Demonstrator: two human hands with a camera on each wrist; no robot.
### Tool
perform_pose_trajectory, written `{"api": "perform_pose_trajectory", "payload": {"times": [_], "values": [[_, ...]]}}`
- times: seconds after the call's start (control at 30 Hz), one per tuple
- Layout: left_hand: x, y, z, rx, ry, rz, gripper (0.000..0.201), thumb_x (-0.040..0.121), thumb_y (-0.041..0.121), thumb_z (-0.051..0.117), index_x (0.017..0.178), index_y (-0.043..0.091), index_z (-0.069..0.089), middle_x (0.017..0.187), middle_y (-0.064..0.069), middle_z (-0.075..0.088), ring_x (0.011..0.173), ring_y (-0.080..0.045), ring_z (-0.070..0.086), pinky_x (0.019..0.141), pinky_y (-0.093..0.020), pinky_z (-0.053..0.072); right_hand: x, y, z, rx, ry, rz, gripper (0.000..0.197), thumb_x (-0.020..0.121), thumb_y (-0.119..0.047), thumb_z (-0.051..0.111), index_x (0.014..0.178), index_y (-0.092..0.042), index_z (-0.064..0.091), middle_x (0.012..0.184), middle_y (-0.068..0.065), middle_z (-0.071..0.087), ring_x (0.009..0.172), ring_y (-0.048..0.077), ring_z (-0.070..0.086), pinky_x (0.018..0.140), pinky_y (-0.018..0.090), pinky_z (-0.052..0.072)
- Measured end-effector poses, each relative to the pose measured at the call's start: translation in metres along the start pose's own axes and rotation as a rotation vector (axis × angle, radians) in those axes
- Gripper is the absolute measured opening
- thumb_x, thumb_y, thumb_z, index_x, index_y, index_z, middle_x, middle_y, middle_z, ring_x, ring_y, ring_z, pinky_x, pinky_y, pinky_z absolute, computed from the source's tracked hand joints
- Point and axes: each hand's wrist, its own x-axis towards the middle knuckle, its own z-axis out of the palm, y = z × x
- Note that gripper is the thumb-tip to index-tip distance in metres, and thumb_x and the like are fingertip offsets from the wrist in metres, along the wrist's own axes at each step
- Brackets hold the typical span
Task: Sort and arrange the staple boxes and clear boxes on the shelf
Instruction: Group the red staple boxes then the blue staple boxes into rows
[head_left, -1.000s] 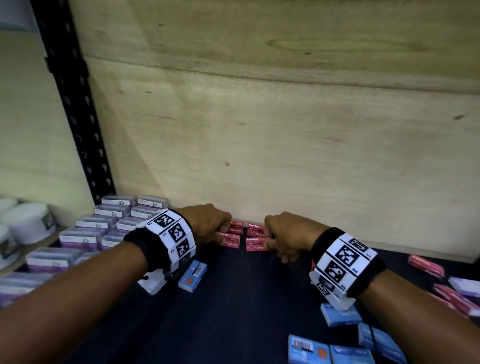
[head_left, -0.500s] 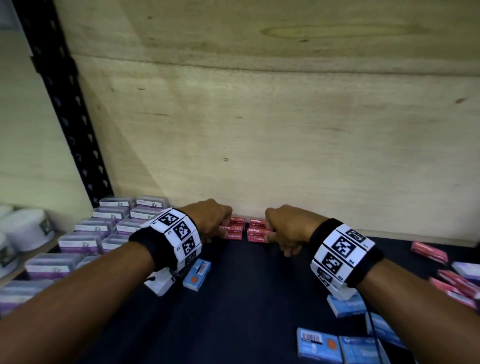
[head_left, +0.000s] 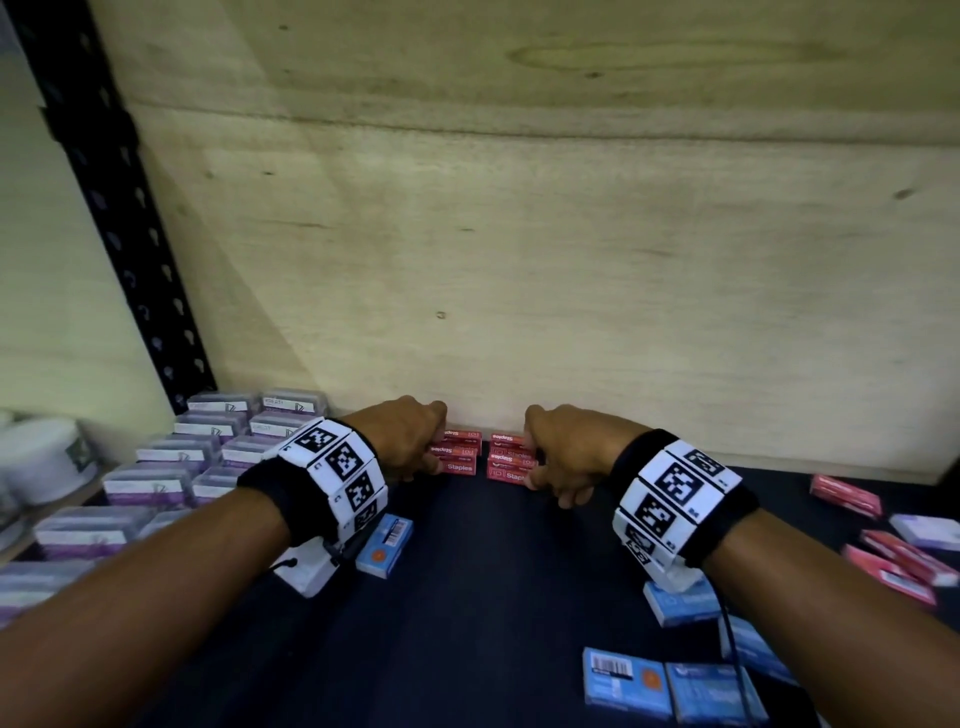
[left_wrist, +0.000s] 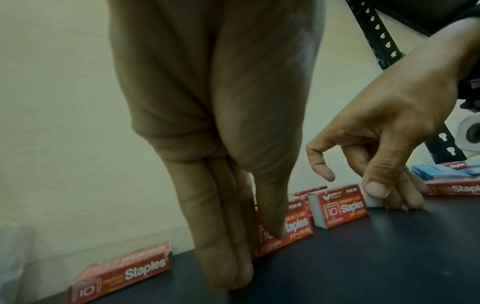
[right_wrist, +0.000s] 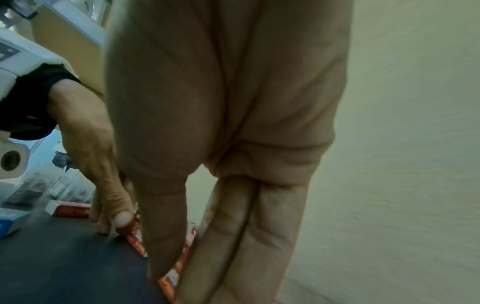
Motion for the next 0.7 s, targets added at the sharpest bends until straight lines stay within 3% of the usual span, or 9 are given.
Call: {"api": "perform_pose_trajectory", "payload": {"times": [0.17,0.27,0.33,0.47,0.57,0.7], "values": [[-0.012,0.002,0.000,0.070,0.015,0.007,0.045,0.088,0.036,0.069,0.117,0.015,0.041,0.111,-0.006,0.062,0.098,-0.023,0.061,0.087,-0.038,0.051,-0.011,0.003,-0.006,0.011,-0.067,-0.020,0.038,0.095,-0.015,0.062,0.122,-0.014,0.035,0.099,0.014,0.071,0.085,0.025,0.073,0.080,0.041,0.061],[-0.023,0.005,-0.004,-0.005,0.002,-0.021,0.046,0.085,0.039,0.071,0.112,0.019,0.041,0.094,-0.002,0.067,0.082,-0.020,0.066,0.082,-0.039,0.055,-0.025,0.014,-0.014,0.094,-0.178,-0.038,0.028,0.096,-0.011,0.060,0.116,-0.016,0.042,0.102,0.011,0.070,0.089,0.025,0.070,0.081,0.033,0.058],[-0.030,0.010,-0.008,0.019,0.025,-0.037,0.042,0.086,0.043,0.070,0.109,0.022,0.043,0.082,0.002,0.065,0.071,-0.018,0.065,0.075,-0.038,0.054,-0.036,0.026,-0.023,0.140,-0.159,-0.049,0.021,0.096,-0.009,0.059,0.114,-0.015,0.049,0.102,0.009,0.069,0.087,0.021,0.068,0.079,0.029,0.056],[-0.037,0.031,-0.019,0.215,0.118,0.047,0.034,0.085,0.053,0.065,0.107,0.031,0.051,0.095,0.008,0.054,0.088,-0.017,0.056,0.073,-0.032,0.044,-0.052,0.049,-0.042,-0.010,-0.020,-0.021,0.018,0.093,-0.006,0.060,0.108,-0.016,0.062,0.097,0.004,0.073,0.075,0.013,0.064,0.070,0.022,0.053],[-0.034,0.056,-0.019,0.236,0.099,0.134,0.030,0.086,0.052,0.063,0.109,0.034,0.057,0.101,0.007,0.055,0.091,-0.016,0.053,0.072,-0.030,0.041,-0.056,0.065,-0.045,-0.152,0.055,0.042,0.016,0.091,-0.016,0.066,0.106,-0.023,0.067,0.100,-0.005,0.068,0.090,0.014,0.061,0.082,0.027,0.049],[-0.021,0.092,-0.010,0.305,0.092,0.224,0.036,0.088,0.050,0.062,0.119,0.032,0.061,0.119,0.004,0.059,0.104,-0.019,0.057,0.072,-0.030,0.040,-0.056,0.079,-0.038,-0.210,0.069,0.037,0.029,0.092,-0.016,0.064,0.120,-0.023,0.065,0.106,-0.002,0.066,0.095,0.016,0.060,0.092,0.031,0.051]]}}
